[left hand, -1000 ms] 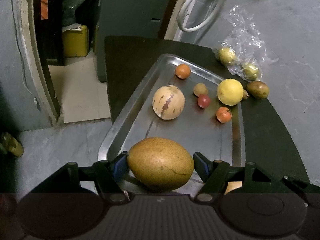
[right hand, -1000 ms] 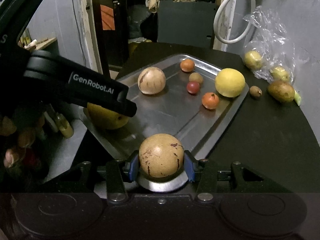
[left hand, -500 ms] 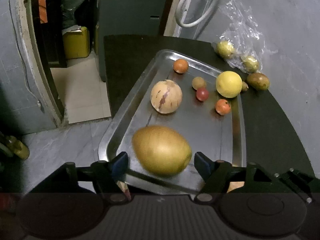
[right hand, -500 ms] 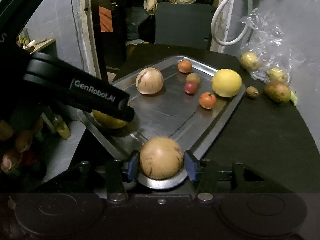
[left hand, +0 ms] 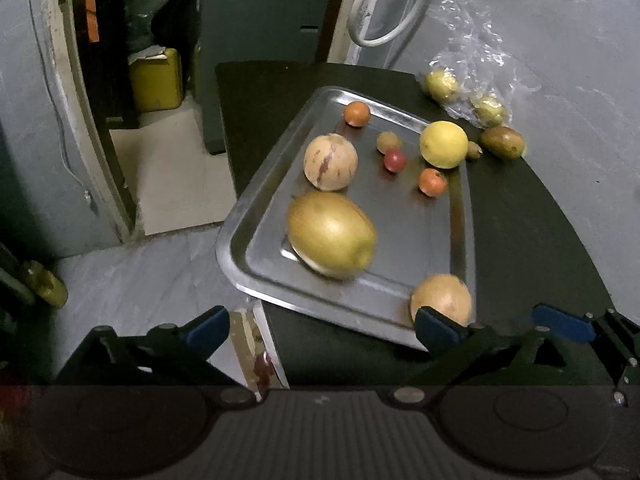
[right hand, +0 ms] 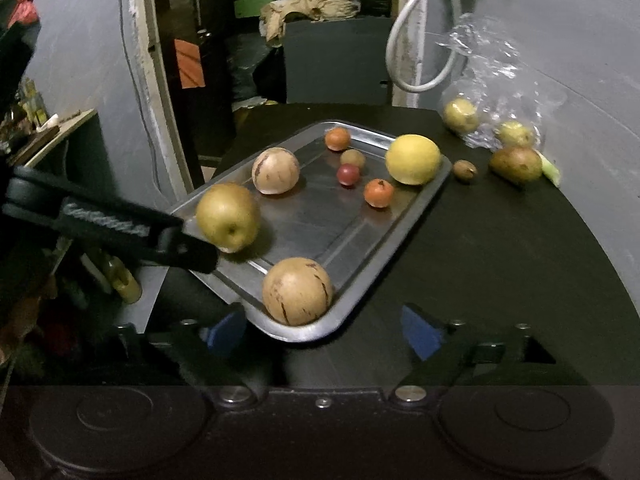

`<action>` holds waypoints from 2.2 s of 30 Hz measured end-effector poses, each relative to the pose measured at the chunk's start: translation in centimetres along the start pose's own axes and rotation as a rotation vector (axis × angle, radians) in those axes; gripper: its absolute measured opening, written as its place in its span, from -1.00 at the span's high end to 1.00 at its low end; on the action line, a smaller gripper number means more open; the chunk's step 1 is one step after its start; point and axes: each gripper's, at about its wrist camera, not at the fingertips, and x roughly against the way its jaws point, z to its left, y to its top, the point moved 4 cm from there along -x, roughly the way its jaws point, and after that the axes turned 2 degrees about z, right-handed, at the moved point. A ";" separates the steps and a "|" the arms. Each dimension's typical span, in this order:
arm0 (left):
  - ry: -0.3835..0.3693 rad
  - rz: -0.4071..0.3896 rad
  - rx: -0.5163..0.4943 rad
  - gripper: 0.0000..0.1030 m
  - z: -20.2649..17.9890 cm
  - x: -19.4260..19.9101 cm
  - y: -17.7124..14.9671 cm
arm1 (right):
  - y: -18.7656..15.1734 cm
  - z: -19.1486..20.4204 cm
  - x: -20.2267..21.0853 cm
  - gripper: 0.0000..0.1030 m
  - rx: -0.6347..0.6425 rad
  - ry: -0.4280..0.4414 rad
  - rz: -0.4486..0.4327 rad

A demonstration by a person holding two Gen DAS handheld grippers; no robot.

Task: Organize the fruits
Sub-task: 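Lower both fruits onto the tray and open both tools to release them, then withdraw both tools from the tray toward the pears beside the bag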

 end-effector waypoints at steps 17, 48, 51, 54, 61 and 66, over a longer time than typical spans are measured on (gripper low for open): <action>-0.076 0.094 -0.189 -0.99 -5.8 1.1 -2.2 | -1.7 -6.4 2.4 -0.98 -0.128 -0.165 0.048; -0.044 -0.071 -0.316 -0.99 -14.4 -2.6 6.4 | 6.7 -17.9 2.5 -0.99 -0.127 -0.193 -0.022; -0.025 -0.090 -0.329 -0.99 -14.6 -3.2 7.4 | 7.4 -18.4 1.5 -0.99 -0.118 -0.178 -0.023; -0.010 -0.108 -0.349 -0.99 -14.9 -3.9 8.2 | 8.0 -19.1 0.2 -0.99 -0.118 -0.164 -0.020; 0.006 -0.161 -0.371 -0.99 -16.0 -6.1 10.4 | 9.8 -20.8 -2.3 -0.99 -0.094 -0.155 -0.036; 0.016 -0.167 -0.378 -0.99 -17.0 -7.8 11.8 | 11.2 -21.9 -3.9 -0.98 -0.091 -0.140 -0.046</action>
